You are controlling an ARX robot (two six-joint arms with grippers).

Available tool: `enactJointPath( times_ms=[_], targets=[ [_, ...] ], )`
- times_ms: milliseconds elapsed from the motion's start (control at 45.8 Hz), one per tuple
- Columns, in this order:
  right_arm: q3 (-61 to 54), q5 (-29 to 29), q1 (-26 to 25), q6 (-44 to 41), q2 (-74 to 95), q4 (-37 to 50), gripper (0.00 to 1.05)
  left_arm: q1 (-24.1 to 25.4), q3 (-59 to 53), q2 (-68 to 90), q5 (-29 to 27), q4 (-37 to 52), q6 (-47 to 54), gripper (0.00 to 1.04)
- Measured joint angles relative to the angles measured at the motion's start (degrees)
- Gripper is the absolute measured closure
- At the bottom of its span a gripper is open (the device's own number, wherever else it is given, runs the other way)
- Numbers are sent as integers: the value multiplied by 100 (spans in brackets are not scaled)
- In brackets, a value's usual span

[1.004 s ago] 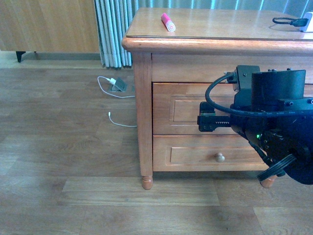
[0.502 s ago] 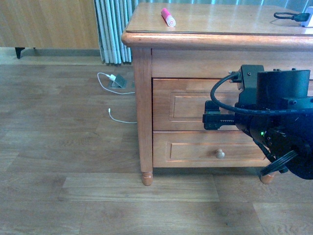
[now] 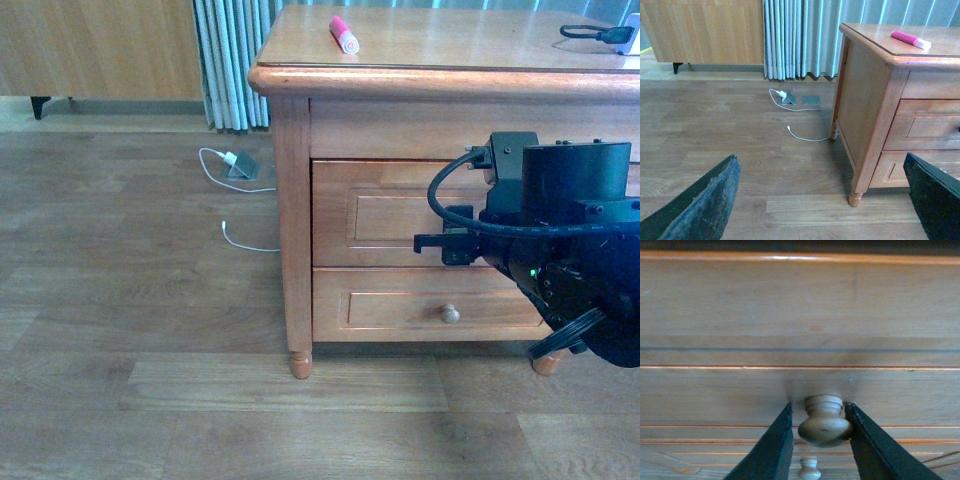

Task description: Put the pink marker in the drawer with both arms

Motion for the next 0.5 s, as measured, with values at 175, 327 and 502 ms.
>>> enactJointPath(
  times_ms=[175, 327, 502],
  targets=[
    [-17, 55, 4, -11, 0, -7, 82, 0, 0, 0, -2, 0, 0, 6],
    [-17, 52, 4, -11, -4, -63, 82, 0, 0, 0, 0, 0, 0, 6],
    [-83, 22, 11, -4, -46, -79, 82, 0, 0, 0, 0, 0, 0, 6]
  ],
)
